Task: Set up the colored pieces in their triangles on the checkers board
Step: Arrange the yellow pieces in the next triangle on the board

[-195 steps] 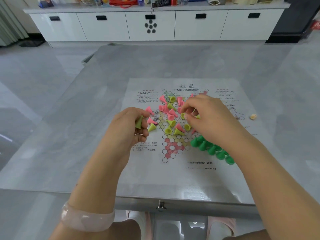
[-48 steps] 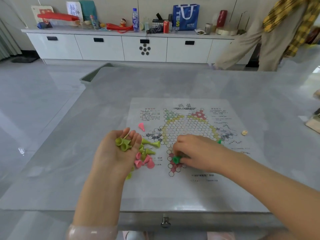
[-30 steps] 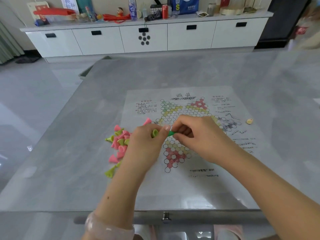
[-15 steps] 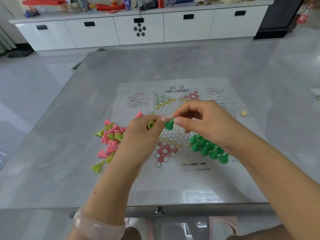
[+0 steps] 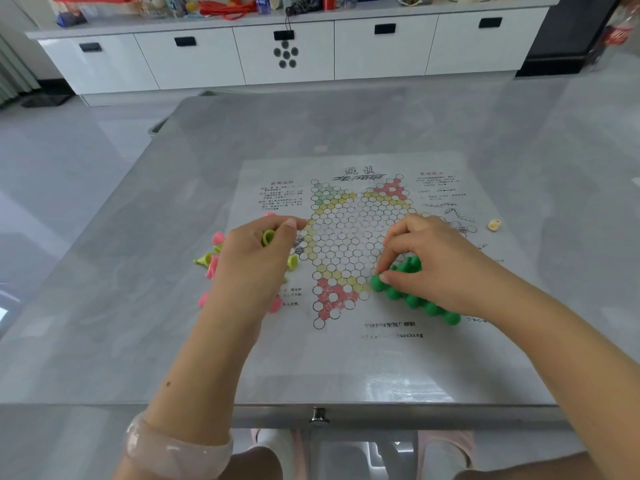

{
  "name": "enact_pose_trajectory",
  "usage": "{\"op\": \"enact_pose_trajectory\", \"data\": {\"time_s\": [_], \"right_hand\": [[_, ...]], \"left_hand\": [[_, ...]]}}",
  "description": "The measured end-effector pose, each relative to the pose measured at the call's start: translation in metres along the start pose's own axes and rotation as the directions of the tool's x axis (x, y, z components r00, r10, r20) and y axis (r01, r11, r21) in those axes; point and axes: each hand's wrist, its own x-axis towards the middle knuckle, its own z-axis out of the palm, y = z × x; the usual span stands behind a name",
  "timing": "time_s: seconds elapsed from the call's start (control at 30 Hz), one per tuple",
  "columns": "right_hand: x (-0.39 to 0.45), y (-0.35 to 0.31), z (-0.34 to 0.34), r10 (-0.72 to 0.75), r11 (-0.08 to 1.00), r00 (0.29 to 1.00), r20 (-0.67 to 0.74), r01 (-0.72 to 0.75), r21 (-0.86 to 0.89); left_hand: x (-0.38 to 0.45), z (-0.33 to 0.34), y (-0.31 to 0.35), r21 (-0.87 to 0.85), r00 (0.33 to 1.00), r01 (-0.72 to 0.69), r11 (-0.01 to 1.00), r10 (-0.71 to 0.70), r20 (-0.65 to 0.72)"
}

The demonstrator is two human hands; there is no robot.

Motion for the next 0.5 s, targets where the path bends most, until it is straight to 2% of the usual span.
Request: {"op": "enact_pose_trajectory", "data": {"time_s": [0.5], "right_hand": [[0.0006, -0.0008, 0.0001, -0.01, 0.996, 0.999, 0.032, 0.013, -0.089]], "left_hand": [[0.0035, -0.0028, -0.003, 0.033, 0.996, -0.075, 0.997, 0.077, -0.04]]}}
